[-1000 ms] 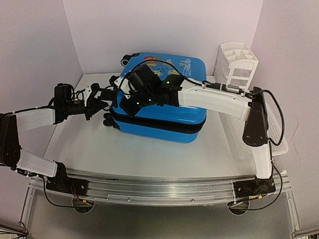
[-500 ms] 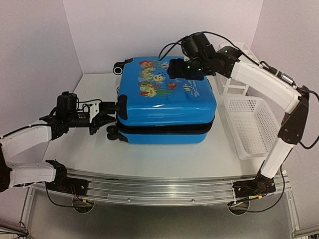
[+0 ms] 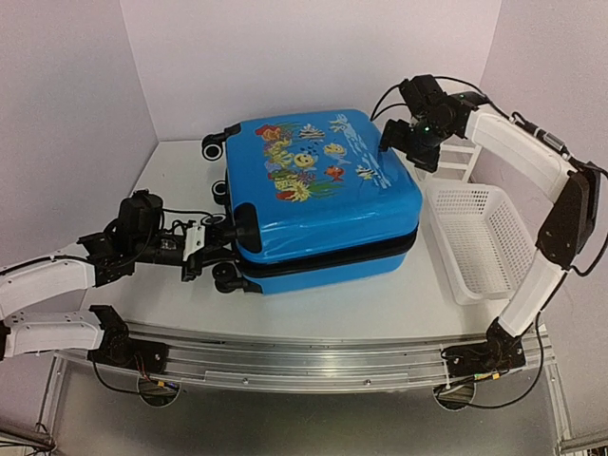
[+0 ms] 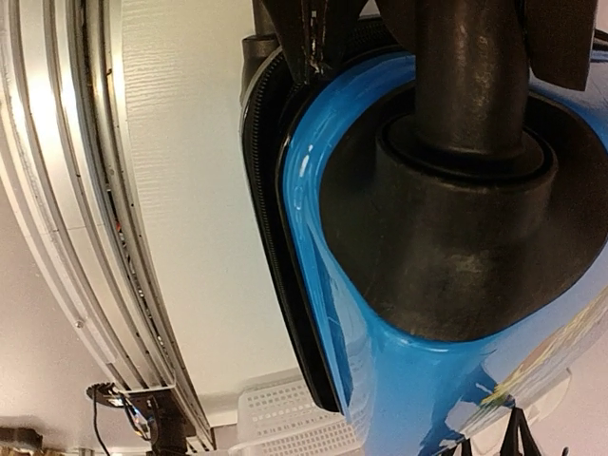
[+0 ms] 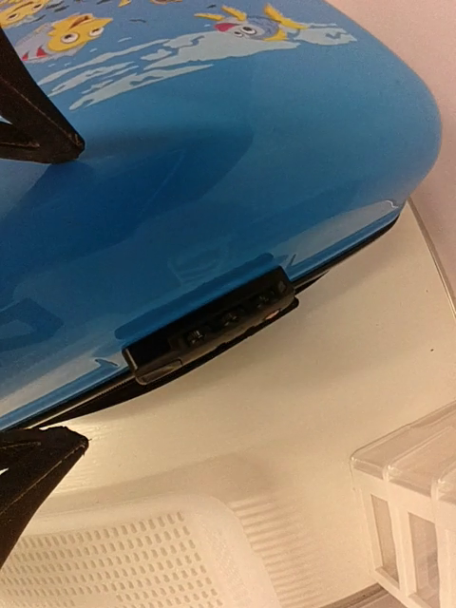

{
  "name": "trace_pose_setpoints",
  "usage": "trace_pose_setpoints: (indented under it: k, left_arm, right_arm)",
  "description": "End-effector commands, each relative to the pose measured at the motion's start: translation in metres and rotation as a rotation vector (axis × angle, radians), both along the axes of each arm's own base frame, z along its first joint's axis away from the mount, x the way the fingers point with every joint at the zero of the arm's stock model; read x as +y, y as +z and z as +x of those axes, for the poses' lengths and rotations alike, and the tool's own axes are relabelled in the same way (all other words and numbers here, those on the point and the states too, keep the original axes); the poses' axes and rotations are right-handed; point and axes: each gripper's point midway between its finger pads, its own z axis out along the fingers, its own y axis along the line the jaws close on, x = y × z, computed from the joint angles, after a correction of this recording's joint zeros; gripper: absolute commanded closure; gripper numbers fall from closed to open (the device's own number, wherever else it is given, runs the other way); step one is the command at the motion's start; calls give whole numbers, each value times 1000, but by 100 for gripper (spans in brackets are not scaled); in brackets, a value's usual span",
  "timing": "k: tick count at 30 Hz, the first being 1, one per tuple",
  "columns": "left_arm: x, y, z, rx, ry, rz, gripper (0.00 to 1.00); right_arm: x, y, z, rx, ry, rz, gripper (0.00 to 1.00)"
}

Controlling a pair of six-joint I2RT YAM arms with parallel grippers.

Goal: Open, take out, and arrange the luggage

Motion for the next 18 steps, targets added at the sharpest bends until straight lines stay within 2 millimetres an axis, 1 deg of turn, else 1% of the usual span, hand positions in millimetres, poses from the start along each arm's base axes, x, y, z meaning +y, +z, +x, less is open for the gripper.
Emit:
trace_pose_setpoints:
  k: [1, 4, 8, 13, 16, 18]
  left_arm:
    - [-4, 59, 21, -26, 104, -189, 100]
    - [14, 54, 41, 85, 234, -231, 100]
    - [34, 54, 63, 225, 379, -310, 100]
    - [40, 57, 68, 484, 470, -462, 100]
    - [49, 48, 75, 597, 561, -527, 100]
    - [57, 45, 84, 622, 620, -560, 100]
  right_arm:
    - [30, -41, 7, 140, 71, 46, 11]
    - [39, -49, 16, 153, 78, 56, 12]
    - [40, -59, 17, 173, 76, 50, 12]
    - [44, -68, 16, 192, 85, 64, 13]
    - [48, -72, 16, 202, 93, 79, 15]
    - [50, -75, 16, 210, 99, 88, 16]
